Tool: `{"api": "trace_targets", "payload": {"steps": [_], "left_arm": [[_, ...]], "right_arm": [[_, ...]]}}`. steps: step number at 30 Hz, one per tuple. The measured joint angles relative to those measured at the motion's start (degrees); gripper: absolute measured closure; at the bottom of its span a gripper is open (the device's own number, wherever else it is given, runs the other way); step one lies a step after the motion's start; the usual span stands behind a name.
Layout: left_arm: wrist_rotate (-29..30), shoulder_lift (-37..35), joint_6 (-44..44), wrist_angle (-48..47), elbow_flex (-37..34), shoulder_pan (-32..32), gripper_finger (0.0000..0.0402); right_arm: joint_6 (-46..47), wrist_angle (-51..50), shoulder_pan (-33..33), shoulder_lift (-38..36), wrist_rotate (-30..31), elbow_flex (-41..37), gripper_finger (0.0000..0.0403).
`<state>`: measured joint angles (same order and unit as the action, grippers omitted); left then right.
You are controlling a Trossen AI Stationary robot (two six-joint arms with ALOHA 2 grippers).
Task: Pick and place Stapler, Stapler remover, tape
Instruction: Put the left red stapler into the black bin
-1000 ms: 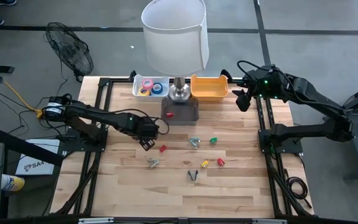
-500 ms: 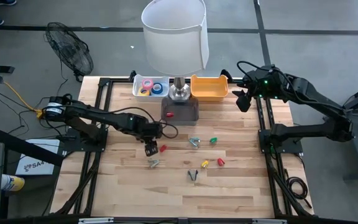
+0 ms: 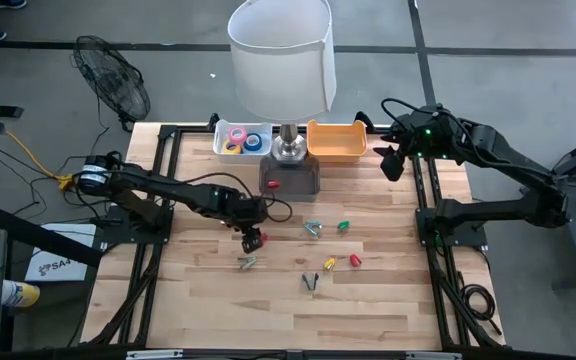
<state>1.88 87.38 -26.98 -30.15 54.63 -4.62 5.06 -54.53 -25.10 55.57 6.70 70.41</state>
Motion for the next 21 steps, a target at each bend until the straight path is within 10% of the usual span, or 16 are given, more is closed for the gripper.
{"api": "trace_targets", "payload": {"steps": [21], "left_arm": [[-1.2, 3.1, -9.5, 3.3, 0.1, 0.0, 0.0129]], "right_arm": [[-0.2, -0.6, 0.0, 0.0, -0.1, 0.0, 0.0221]]}}
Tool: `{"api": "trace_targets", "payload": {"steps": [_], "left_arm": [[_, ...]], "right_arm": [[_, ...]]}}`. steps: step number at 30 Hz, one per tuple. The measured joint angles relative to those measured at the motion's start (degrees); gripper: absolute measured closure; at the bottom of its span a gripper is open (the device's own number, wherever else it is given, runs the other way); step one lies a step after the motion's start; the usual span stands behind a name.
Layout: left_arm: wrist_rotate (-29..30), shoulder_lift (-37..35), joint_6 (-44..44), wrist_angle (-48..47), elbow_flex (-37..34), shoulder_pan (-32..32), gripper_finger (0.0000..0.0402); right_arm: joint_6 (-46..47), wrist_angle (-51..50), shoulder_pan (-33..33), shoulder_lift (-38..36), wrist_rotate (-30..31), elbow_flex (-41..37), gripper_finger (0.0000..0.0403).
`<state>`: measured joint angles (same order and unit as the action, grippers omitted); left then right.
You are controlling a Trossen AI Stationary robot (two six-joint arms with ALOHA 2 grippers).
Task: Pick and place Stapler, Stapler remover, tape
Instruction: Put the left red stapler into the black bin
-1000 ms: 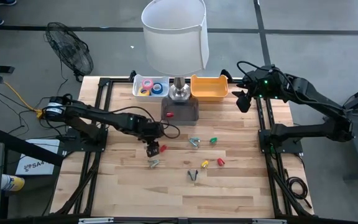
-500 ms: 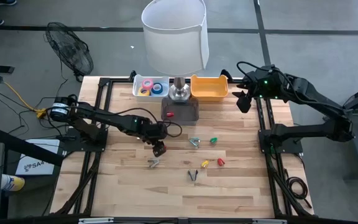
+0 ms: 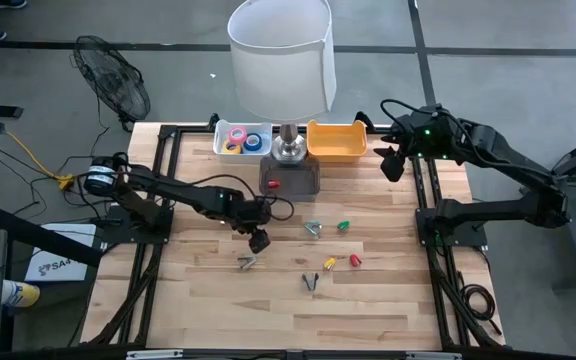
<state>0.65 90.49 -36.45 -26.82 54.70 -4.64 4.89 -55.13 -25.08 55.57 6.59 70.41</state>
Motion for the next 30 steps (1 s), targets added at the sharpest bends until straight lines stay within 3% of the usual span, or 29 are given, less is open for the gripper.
{"api": "trace_targets", "payload": {"steps": [11, 18, 30], "left_arm": [[-3.9, 6.6, 0.2, 2.9, 0.0, -0.4, 0.0129], [-2.8, 8.7, -1.1, 2.8, 0.2, -1.7, 0.0136], [0.3, 8.9, -2.8, 1.7, 0.1, -2.1, 0.0276]], "right_arm": [[0.0, -0.7, 0.0, 0.0, -0.4, 0.0, 0.0221], [0.0, -0.9, 0.0, 0.0, -0.4, 0.0, 0.0221], [0.2, -1.2, 0.0, 0.0, -0.6, 0.0, 0.0221]]}}
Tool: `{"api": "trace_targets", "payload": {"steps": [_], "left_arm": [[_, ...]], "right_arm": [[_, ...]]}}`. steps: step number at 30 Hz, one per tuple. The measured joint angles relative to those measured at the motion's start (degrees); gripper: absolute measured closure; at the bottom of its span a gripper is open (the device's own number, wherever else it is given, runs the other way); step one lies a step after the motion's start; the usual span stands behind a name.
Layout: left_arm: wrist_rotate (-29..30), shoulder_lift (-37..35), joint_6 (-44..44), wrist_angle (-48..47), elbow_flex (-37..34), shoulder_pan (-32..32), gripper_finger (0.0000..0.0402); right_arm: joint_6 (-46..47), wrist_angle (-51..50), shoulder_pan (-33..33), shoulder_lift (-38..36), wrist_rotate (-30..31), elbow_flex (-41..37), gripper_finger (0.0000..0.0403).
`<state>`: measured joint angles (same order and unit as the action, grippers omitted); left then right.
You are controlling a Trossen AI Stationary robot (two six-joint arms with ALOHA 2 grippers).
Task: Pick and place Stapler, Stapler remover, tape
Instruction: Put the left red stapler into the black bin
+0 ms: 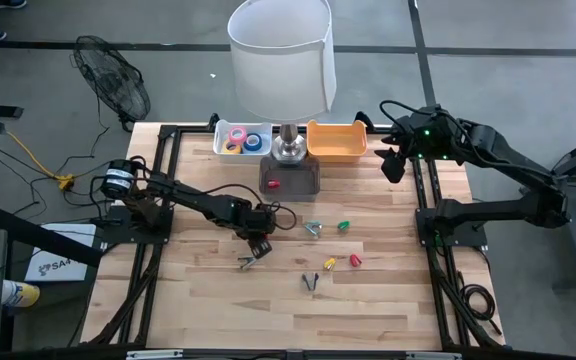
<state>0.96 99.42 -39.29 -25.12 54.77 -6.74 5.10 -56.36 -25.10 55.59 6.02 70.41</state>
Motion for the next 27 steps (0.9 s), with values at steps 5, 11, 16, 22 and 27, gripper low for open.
{"api": "trace_targets", "payload": {"steps": [5, 11, 16, 22, 27], "left_arm": [[0.9, 0.0, 0.4, -0.2, 0.0, 0.0, 0.0332], [0.7, 0.3, 5.9, 0.2, 1.5, 0.0, 0.0344], [0.7, 0.5, 9.1, 0.4, 3.2, 0.0, 0.0344], [0.6, -0.5, 13.0, -1.3, 7.3, 0.1, 0.0344], [3.0, -1.4, 17.0, -7.3, 12.4, 2.7, 0.0344]], "right_arm": [[0.0, 0.0, 0.0, 0.0, 0.0, 0.0, 0.0221], [0.0, 0.0, 0.0, 0.0, 0.0, 0.0, 0.0221], [0.0, -0.2, 0.0, 0.0, 0.0, 0.0, 0.0221], [0.0, -0.3, 0.0, 0.0, 0.0, 0.0, 0.0221], [0.0, -0.4, 0.0, 0.0, 0.0, 0.0, 0.0221]]}}
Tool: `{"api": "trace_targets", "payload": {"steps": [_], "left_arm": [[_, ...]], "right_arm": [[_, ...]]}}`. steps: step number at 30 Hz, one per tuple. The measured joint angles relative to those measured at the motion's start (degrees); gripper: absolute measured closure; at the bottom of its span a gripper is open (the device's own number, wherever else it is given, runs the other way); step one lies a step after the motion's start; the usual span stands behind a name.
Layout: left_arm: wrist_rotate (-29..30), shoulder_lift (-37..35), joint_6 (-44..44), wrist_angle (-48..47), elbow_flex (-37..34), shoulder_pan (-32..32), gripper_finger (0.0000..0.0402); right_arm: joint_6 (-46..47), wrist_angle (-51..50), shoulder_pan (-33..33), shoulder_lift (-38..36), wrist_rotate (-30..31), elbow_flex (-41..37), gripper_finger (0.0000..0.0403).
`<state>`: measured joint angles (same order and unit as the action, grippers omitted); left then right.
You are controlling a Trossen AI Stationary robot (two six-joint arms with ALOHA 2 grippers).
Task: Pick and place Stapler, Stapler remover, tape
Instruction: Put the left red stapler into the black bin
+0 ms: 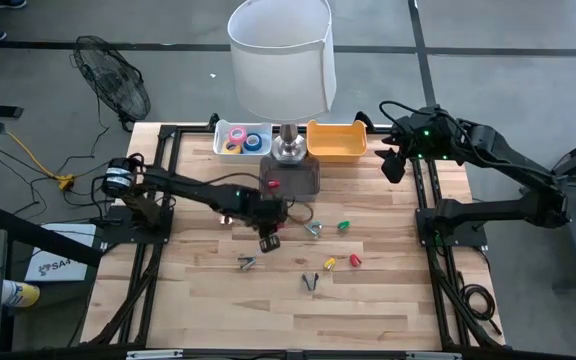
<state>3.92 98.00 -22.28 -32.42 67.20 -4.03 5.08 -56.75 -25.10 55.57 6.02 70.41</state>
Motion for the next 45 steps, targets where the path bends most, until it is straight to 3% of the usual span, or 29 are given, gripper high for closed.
{"api": "trace_targets", "payload": {"steps": [3, 12, 19, 24, 32, 39, 45], "left_arm": [[1.2, -0.4, 3.5, -4.9, 3.6, 2.6, 0.0344], [4.2, -0.7, 15.8, -7.7, 10.6, 11.6, 0.0344], [1.8, -0.7, 25.3, -10.4, 10.5, 19.8, 0.0344], [-1.8, -0.7, 25.9, -10.4, 10.5, 23.5, 0.0344], [-4.6, 2.6, 25.7, -10.5, 10.5, 23.0, 0.0344], [-3.5, 5.6, 25.0, -9.2, 10.5, 22.8, 0.0343], [-2.5, 5.6, 24.0, -9.1, 10.5, 22.8, 0.0287]], "right_arm": [[0.0, 0.0, 0.0, 0.0, 0.0, 0.0, 0.0221], [0.0, 0.0, 0.0, 0.0, 0.0, 0.0, 0.0221], [-0.6, 0.0, 0.0, 0.0, 0.0, 0.0, 0.0221], [-0.6, 0.0, 0.0, 0.0, 0.5, 0.0, 0.0221], [-0.6, 0.0, 0.0, 0.0, 2.2, 0.0, 0.0221], [-0.6, -0.2, 0.0, 0.0, 2.2, 0.0, 0.0221], [0.0, -0.4, 0.0, 0.0, 2.2, 0.0, 0.0221]]}}
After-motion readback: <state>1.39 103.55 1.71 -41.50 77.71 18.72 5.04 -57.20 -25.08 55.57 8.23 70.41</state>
